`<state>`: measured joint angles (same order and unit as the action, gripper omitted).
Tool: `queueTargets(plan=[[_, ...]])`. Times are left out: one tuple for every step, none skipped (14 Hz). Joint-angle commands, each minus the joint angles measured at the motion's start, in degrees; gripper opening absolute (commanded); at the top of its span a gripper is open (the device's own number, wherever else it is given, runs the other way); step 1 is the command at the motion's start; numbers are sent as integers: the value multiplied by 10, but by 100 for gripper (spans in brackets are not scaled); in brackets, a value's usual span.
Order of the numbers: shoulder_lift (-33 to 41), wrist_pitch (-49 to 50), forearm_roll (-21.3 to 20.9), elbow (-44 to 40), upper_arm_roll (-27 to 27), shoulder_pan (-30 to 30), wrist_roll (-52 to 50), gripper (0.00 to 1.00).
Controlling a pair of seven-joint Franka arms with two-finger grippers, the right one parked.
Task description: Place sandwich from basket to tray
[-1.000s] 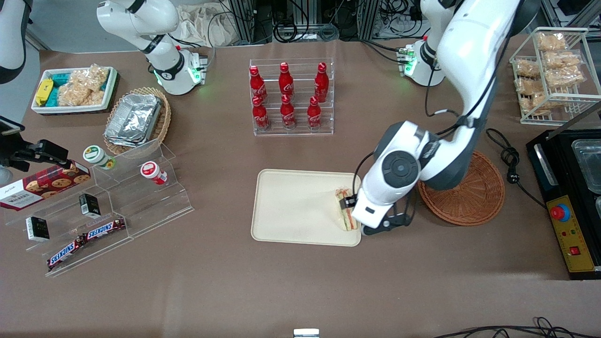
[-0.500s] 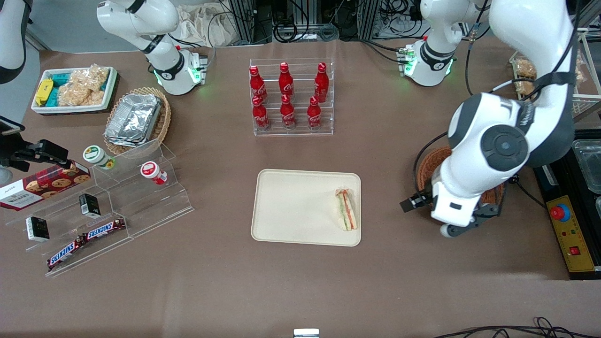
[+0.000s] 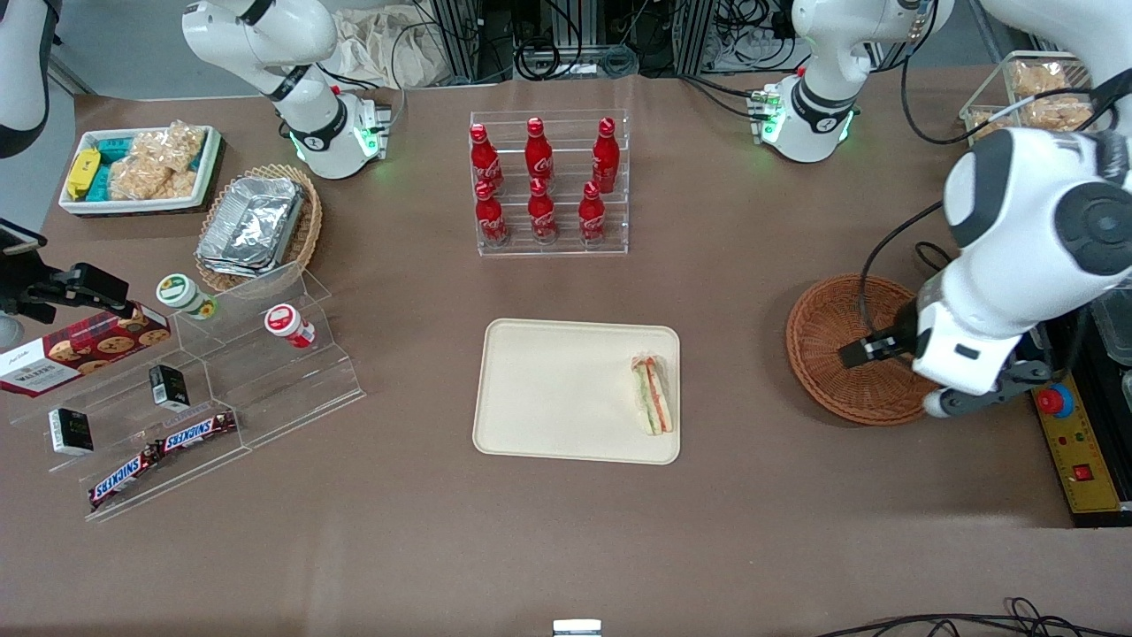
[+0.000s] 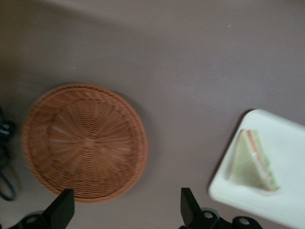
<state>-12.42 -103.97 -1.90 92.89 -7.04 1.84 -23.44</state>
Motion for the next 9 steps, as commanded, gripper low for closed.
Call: queueTargets(plan=[[38,31,9,41,27,-2,112,100],[41,51,10,38,44,-2,151,100],[47,65,20,33,60,-2,185,100],[47,75,36,23,72,-2,209,100],[42,86,39,6,77,-2,216,100],[33,90,41,-16,78,-3,216,100],[25,99,41,-38,80,-3,216,100],[12,107,40,-57,80,-2,216,100],[6,110,40,-64,80,-2,214,100]])
